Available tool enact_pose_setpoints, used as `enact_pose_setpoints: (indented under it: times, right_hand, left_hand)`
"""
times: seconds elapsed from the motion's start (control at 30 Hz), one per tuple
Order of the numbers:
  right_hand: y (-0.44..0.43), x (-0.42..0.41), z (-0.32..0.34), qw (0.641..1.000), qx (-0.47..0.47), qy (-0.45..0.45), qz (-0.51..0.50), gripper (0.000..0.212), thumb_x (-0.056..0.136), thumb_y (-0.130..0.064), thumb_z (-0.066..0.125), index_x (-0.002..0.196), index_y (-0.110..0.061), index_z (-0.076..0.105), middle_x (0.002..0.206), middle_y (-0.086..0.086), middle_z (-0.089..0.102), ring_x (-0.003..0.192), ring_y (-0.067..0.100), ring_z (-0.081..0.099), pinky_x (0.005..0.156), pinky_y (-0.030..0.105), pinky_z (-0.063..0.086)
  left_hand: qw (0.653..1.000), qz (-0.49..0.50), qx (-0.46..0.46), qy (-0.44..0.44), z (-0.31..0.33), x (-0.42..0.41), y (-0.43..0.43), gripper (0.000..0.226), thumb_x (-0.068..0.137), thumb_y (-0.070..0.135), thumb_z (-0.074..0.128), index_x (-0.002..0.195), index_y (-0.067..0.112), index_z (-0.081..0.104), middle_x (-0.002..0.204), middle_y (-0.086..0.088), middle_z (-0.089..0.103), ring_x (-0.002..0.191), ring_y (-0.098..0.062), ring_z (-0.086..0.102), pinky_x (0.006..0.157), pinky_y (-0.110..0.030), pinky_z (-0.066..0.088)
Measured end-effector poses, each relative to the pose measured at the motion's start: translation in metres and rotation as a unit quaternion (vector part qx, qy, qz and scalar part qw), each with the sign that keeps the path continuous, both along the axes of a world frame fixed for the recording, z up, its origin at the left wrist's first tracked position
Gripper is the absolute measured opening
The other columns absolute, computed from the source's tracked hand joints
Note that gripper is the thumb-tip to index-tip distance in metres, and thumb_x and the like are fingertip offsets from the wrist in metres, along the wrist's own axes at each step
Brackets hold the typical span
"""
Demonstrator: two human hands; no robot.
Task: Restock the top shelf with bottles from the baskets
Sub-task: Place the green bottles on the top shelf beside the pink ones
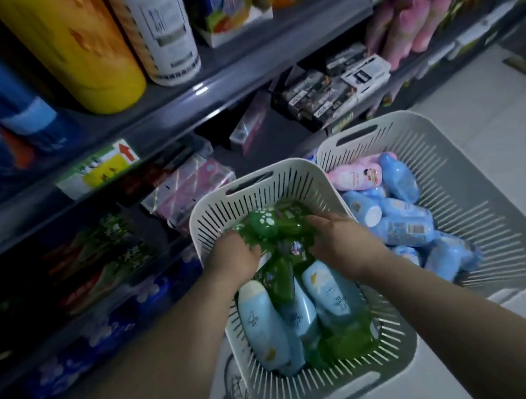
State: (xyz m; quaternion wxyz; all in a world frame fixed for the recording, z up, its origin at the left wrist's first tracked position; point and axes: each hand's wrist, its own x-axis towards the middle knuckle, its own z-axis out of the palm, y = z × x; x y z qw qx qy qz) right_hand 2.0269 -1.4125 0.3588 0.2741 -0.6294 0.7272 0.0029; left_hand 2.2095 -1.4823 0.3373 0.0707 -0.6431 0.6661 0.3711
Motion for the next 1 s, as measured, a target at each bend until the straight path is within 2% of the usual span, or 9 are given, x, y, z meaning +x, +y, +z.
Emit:
enact_pose_setpoints:
  times: [0.2, 0.3, 0.37, 0.43, 0.6, 0.73, 0.8, 0.9, 1.0]
  right_hand:
    - [-0.018, -0.001, -0.051, 0.999, 0.019, -0.01, -0.027, 0.059, 0.088, -0.027, 0.06, 0.143, -0.017, 0.041, 0.138, 0.009, 0.051, 0.123, 0.03, 0.048, 0.103, 0.034, 0.04]
    - [-0.026, 0.0, -0.067, 0.999, 0.019, -0.026, -0.027, 0.057, 0.089, -0.024, 0.061, 0.141, -0.014, 0.042, 0.138, 0.01, 0.05, 0.126, 0.029, 0.045, 0.106, 0.036, 0.04]
    - [-0.03, 0.001, -0.073, 0.999, 0.02, -0.036, -0.032, 0.057, 0.089, -0.022, 0.061, 0.142, -0.014, 0.041, 0.138, 0.01, 0.05, 0.127, 0.029, 0.044, 0.106, 0.034, 0.039]
    - [-0.034, 0.001, -0.077, 0.998, 0.025, -0.046, -0.039, 0.058, 0.089, -0.02, 0.062, 0.143, -0.016, 0.04, 0.138, 0.009, 0.05, 0.126, 0.028, 0.045, 0.106, 0.033, 0.038]
    - [-0.044, -0.001, -0.08, 0.997, 0.041, -0.046, -0.045, 0.059, 0.09, -0.02, 0.061, 0.144, -0.016, 0.038, 0.141, 0.009, 0.048, 0.127, 0.028, 0.046, 0.108, 0.035, 0.038]
    - [-0.051, -0.002, -0.076, 0.997, 0.042, -0.042, -0.044, 0.057, 0.091, -0.019, 0.059, 0.144, -0.016, 0.038, 0.141, 0.009, 0.048, 0.126, 0.029, 0.048, 0.107, 0.034, 0.039]
    - [-0.054, -0.002, -0.075, 0.998, 0.04, -0.041, -0.039, 0.056, 0.091, -0.017, 0.059, 0.143, -0.015, 0.039, 0.14, 0.009, 0.049, 0.125, 0.029, 0.049, 0.107, 0.035, 0.04]
    - [-0.062, -0.003, -0.076, 0.998, 0.036, -0.042, -0.026, 0.053, 0.091, -0.015, 0.058, 0.141, -0.016, 0.041, 0.137, 0.01, 0.052, 0.122, 0.029, 0.052, 0.104, 0.033, 0.04]
    - [-0.072, -0.004, -0.079, 0.997, 0.045, -0.054, -0.023, 0.052, 0.091, -0.013, 0.056, 0.141, -0.021, 0.042, 0.134, 0.009, 0.054, 0.118, 0.028, 0.054, 0.104, 0.035, 0.042]
  left_hand:
    - [0.992, 0.076, 0.097, -0.024, -0.064, -0.022, -0.021, 0.064, 0.091, 0.051, 0.052, 0.136, 0.006, 0.047, 0.135, -0.012, 0.054, 0.12, -0.03, 0.052, 0.097, -0.034, 0.043]
    - [0.982, 0.14, 0.129, -0.003, -0.09, -0.027, -0.029, 0.094, 0.078, 0.061, 0.061, 0.145, 0.003, 0.03, 0.141, -0.014, 0.048, 0.122, -0.031, 0.051, 0.101, -0.037, 0.044]
    - [0.969, 0.202, 0.141, 0.012, -0.096, -0.029, -0.03, 0.108, 0.073, 0.055, 0.071, 0.146, 0.0, 0.015, 0.143, -0.016, 0.043, 0.124, -0.033, 0.048, 0.099, -0.037, 0.044]
    - [0.959, 0.25, 0.134, 0.011, -0.098, -0.029, -0.031, 0.109, 0.07, 0.048, 0.076, 0.145, 0.004, 0.01, 0.142, -0.018, 0.04, 0.123, -0.034, 0.047, 0.095, -0.038, 0.044]
    - [0.942, 0.31, 0.131, 0.015, -0.091, -0.027, -0.036, 0.099, 0.067, 0.033, 0.085, 0.135, 0.005, 0.019, 0.137, -0.02, 0.04, 0.118, -0.036, 0.049, 0.084, -0.037, 0.044]
    - [0.937, 0.318, 0.132, 0.055, -0.074, -0.024, -0.038, 0.094, 0.066, 0.022, 0.087, 0.133, 0.001, 0.024, 0.133, -0.021, 0.048, 0.117, -0.035, 0.052, 0.094, -0.038, 0.045]
    - [0.933, 0.327, 0.129, 0.078, -0.068, -0.019, -0.035, 0.091, 0.066, 0.016, 0.087, 0.132, 0.005, 0.026, 0.128, -0.019, 0.052, 0.109, -0.034, 0.055, 0.091, -0.038, 0.047]
    - [0.946, 0.298, 0.085, 0.097, -0.056, -0.012, -0.023, 0.092, 0.069, 0.006, 0.083, 0.136, 0.015, 0.02, 0.115, -0.01, 0.056, 0.085, -0.024, 0.053, 0.077, -0.032, 0.048]
    - [0.97, 0.225, 0.028, 0.087, -0.042, -0.005, -0.012, 0.1, 0.077, 0.008, 0.076, 0.146, 0.02, 0.004, 0.116, -0.005, 0.054, 0.091, -0.025, 0.055, 0.08, -0.033, 0.047]
